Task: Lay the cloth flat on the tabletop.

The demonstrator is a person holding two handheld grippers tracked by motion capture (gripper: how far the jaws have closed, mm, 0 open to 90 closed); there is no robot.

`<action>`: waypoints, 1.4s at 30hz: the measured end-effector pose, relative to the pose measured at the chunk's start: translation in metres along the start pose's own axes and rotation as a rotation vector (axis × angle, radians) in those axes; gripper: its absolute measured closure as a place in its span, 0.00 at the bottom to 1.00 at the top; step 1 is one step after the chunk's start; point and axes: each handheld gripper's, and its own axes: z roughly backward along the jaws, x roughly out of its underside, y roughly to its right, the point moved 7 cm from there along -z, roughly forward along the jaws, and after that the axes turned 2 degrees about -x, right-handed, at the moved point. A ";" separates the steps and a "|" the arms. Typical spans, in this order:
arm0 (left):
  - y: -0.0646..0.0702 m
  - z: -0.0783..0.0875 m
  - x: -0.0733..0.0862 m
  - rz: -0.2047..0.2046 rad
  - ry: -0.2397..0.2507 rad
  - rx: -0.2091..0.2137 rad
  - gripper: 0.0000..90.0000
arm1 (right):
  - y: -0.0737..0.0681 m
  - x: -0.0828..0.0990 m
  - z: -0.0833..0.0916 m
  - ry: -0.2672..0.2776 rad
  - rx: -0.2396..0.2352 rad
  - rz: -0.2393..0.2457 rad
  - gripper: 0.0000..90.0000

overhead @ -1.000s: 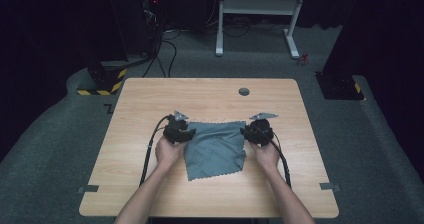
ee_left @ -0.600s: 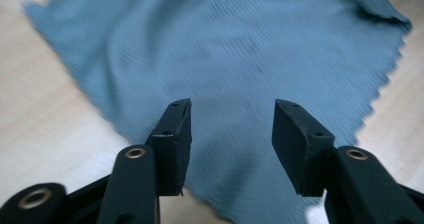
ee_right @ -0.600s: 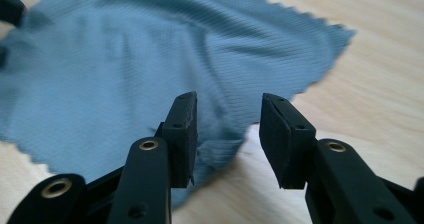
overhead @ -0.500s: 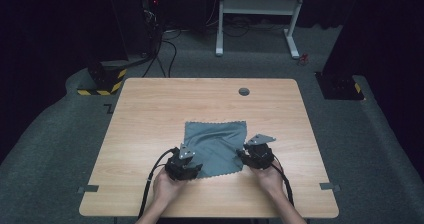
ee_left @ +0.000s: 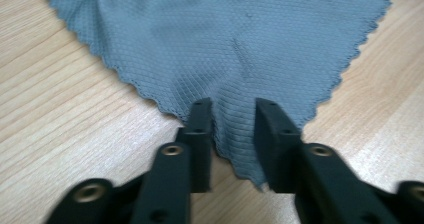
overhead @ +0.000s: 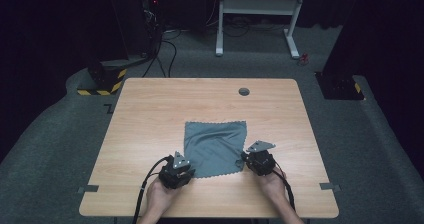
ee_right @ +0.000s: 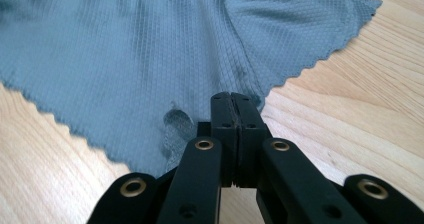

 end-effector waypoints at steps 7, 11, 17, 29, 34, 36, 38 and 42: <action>-0.002 -0.001 0.000 0.002 0.004 0.006 0.99 | 0.003 0.008 0.012 0.011 -0.001 0.002 1.00; -0.007 0.008 0.006 0.018 0.007 0.022 0.99 | 0.005 0.019 0.022 0.016 -0.019 0.000 1.00; -0.013 0.019 0.014 0.022 -0.011 0.024 0.98 | -0.012 0.032 0.026 -0.004 -0.064 0.038 0.99; -0.015 0.008 0.001 0.039 0.065 -0.027 0.63 | 0.009 0.005 0.009 0.036 0.042 -0.063 0.84; -0.009 0.004 0.000 0.020 0.081 -0.032 0.58 | 0.012 -0.001 -0.008 -0.006 0.099 -0.031 0.83; -0.010 0.002 0.001 0.005 0.071 -0.038 0.57 | 0.013 -0.001 -0.013 -0.030 0.090 -0.016 0.89; -0.010 0.001 0.004 0.010 0.057 -0.044 0.58 | 0.013 0.000 -0.013 -0.032 0.065 -0.006 0.99; -0.009 0.003 0.008 0.016 0.048 -0.029 0.58 | 0.022 0.001 -0.011 -0.060 0.119 0.015 1.00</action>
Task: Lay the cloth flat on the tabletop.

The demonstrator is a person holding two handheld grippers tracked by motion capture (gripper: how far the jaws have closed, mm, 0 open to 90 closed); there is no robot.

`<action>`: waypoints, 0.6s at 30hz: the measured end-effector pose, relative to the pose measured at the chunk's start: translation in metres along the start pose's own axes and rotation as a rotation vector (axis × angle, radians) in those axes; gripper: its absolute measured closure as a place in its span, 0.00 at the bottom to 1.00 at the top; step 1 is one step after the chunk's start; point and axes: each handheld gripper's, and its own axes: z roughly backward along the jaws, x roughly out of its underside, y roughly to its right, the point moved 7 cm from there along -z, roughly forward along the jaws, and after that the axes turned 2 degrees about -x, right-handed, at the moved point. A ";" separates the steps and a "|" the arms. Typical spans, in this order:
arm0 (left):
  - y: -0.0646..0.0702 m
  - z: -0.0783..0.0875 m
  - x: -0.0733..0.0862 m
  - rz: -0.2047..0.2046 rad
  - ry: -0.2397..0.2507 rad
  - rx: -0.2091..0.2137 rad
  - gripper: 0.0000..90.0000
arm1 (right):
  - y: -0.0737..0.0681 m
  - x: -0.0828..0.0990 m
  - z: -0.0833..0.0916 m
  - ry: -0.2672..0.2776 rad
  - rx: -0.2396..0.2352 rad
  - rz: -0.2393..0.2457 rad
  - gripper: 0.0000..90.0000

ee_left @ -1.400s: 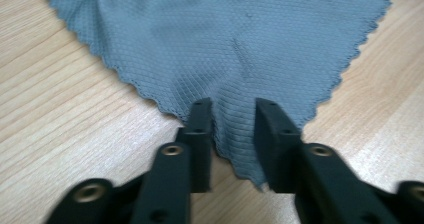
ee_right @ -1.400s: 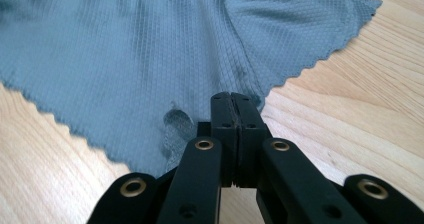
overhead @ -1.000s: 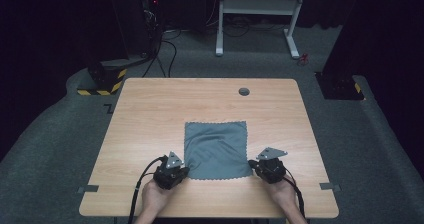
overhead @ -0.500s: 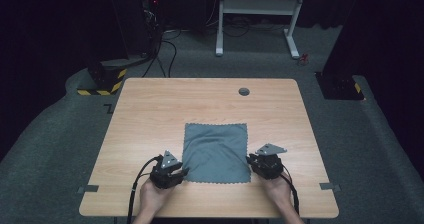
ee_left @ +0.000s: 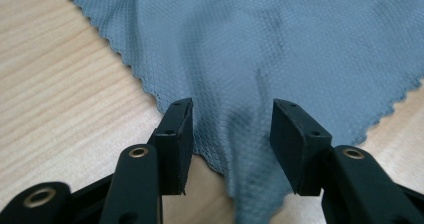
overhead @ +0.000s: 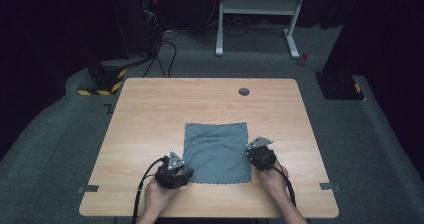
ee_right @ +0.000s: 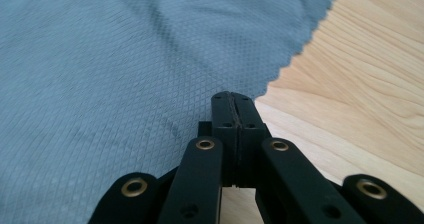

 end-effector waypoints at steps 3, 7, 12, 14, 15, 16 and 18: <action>0.001 0.002 0.001 -0.003 0.003 -0.005 0.58 | 0.002 0.003 0.006 0.018 0.008 -0.027 0.91; 0.002 0.002 0.003 0.000 0.016 -0.005 0.56 | -0.018 0.010 0.023 0.083 -0.075 -0.040 0.83; 0.003 0.003 0.005 -0.005 0.021 -0.008 0.56 | -0.038 0.023 0.030 0.086 -0.109 -0.010 0.77; 0.002 0.003 0.006 0.003 0.028 -0.005 0.55 | -0.042 0.031 0.029 0.071 -0.120 -0.018 0.75; 0.001 0.004 0.007 0.003 0.033 -0.003 0.54 | -0.042 0.033 0.030 0.087 -0.124 -0.026 0.75; 0.001 0.004 0.007 -0.007 0.036 -0.003 0.54 | -0.042 0.035 0.032 0.090 -0.117 -0.021 0.74; 0.002 0.006 0.008 0.001 0.030 0.005 0.54 | -0.042 0.041 0.036 0.090 -0.117 -0.020 0.74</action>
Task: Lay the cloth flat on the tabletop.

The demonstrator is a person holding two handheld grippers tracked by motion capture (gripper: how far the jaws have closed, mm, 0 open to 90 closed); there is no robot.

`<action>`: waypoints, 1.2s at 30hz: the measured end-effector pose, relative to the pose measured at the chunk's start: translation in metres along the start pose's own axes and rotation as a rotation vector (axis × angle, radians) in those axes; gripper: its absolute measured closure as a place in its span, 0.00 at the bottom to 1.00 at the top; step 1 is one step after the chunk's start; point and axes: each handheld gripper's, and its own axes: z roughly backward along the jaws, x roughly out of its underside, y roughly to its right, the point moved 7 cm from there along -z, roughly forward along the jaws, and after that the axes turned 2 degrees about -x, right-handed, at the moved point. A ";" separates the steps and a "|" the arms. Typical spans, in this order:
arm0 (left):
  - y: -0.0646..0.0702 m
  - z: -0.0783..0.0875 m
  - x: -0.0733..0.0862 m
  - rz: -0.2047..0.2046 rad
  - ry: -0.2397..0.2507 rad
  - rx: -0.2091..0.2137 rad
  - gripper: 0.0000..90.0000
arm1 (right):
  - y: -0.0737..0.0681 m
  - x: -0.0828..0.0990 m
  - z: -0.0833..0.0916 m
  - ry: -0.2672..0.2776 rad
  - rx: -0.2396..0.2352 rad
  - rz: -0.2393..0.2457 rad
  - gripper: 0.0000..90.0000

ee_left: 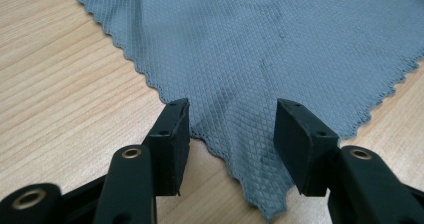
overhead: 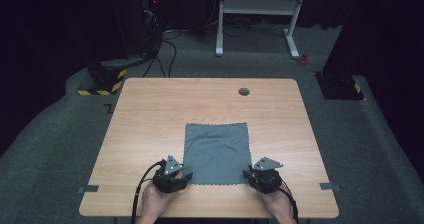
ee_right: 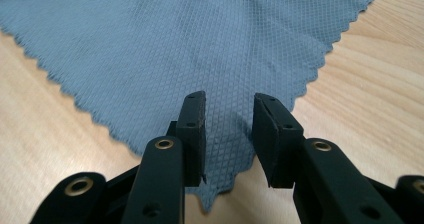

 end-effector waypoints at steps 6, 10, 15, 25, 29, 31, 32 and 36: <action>-0.001 0.003 -0.008 0.009 -0.017 0.045 0.51 | 0.004 0.005 0.007 -0.023 0.004 -0.001 0.70; -0.021 -0.005 -0.035 0.023 0.049 0.009 0.52 | 0.012 -0.010 0.002 0.024 0.020 -0.021 0.70; -0.059 -0.040 -0.060 0.114 0.037 -0.050 0.53 | 0.048 -0.039 -0.024 0.048 0.056 -0.100 0.76; -0.100 -0.088 -0.081 0.185 -0.025 -0.142 0.62 | 0.095 -0.077 -0.068 0.045 0.158 -0.200 0.75; -0.102 -0.093 -0.087 0.159 -0.063 -0.157 0.63 | 0.112 -0.088 -0.075 0.027 0.223 -0.217 0.76; -0.103 -0.094 -0.088 0.166 -0.056 -0.161 0.65 | 0.119 -0.093 -0.083 -0.009 0.223 -0.234 0.75; -0.104 -0.095 -0.088 0.164 -0.046 -0.151 0.67 | 0.121 -0.094 -0.086 -0.015 0.227 -0.225 0.76; -0.099 -0.096 -0.089 0.133 -0.036 -0.121 0.84 | 0.122 -0.093 -0.094 -0.044 0.203 -0.252 0.78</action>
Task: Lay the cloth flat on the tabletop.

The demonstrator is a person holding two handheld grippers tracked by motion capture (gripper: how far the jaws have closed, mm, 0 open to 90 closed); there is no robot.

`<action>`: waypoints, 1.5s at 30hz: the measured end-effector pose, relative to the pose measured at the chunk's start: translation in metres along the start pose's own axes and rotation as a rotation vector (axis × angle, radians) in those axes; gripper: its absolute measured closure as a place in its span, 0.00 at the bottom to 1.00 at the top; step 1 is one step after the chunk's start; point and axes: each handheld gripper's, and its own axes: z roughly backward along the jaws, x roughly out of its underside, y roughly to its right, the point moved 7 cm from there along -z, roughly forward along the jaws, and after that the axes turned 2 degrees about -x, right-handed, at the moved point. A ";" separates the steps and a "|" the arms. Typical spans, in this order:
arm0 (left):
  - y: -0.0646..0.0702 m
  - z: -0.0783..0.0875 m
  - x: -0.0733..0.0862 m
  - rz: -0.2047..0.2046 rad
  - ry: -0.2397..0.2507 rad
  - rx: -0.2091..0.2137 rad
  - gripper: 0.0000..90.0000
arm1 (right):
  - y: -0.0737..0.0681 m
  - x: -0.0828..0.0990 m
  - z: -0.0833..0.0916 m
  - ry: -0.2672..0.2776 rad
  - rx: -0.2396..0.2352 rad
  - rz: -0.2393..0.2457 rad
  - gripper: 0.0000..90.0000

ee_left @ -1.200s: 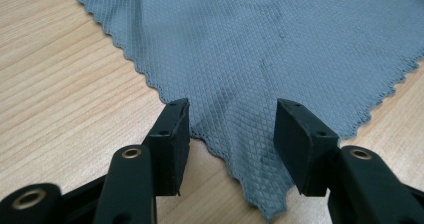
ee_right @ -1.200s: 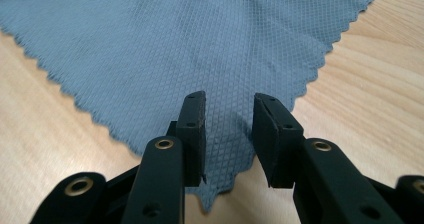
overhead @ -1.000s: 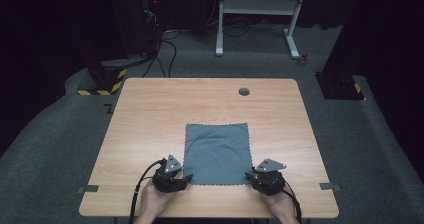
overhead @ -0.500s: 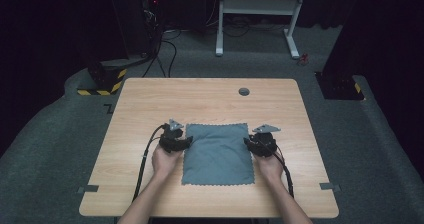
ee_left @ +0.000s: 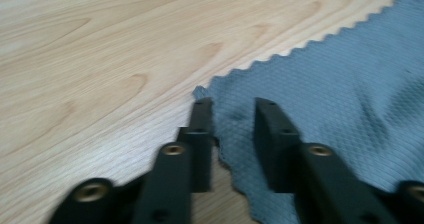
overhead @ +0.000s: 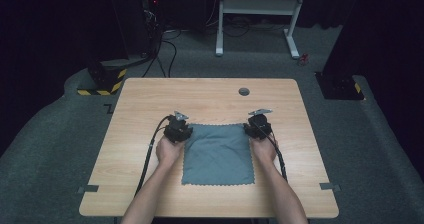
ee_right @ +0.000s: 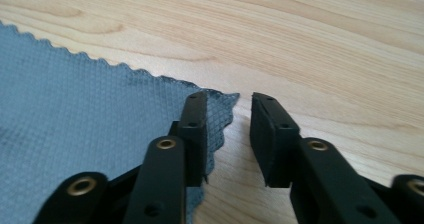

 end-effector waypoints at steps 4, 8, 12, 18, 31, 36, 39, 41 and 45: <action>0.003 -0.001 -0.002 -0.028 -0.019 0.020 0.99 | -0.009 -0.001 -0.001 -0.008 -0.020 0.077 0.99; 0.001 0.000 -0.005 -0.030 0.012 0.003 0.99 | -0.009 -0.003 0.000 -0.003 0.017 0.113 1.00; -0.003 0.002 -0.013 -0.059 0.072 -0.053 0.99 | -0.006 -0.008 0.004 0.029 0.031 0.091 1.00; -0.007 -0.009 -0.007 -0.022 0.041 -0.122 0.79 | -0.005 -0.006 -0.007 0.006 0.076 0.090 0.92; 0.039 0.063 0.047 -0.028 0.070 0.120 0.52 | -0.087 0.058 0.063 0.093 -0.193 0.237 0.79; 0.051 0.078 0.078 -0.096 0.001 0.081 0.53 | -0.099 0.086 0.078 0.072 -0.201 0.262 0.76; 0.050 0.084 0.085 -0.085 0.023 0.072 0.53 | -0.097 0.095 0.080 0.080 -0.226 0.235 0.73; 0.050 0.087 0.089 -0.095 0.033 0.069 0.53 | -0.097 0.096 0.081 0.083 -0.229 0.241 0.72; 0.048 0.094 0.097 -0.089 0.038 0.067 0.53 | -0.097 0.100 0.084 0.083 -0.219 0.245 0.70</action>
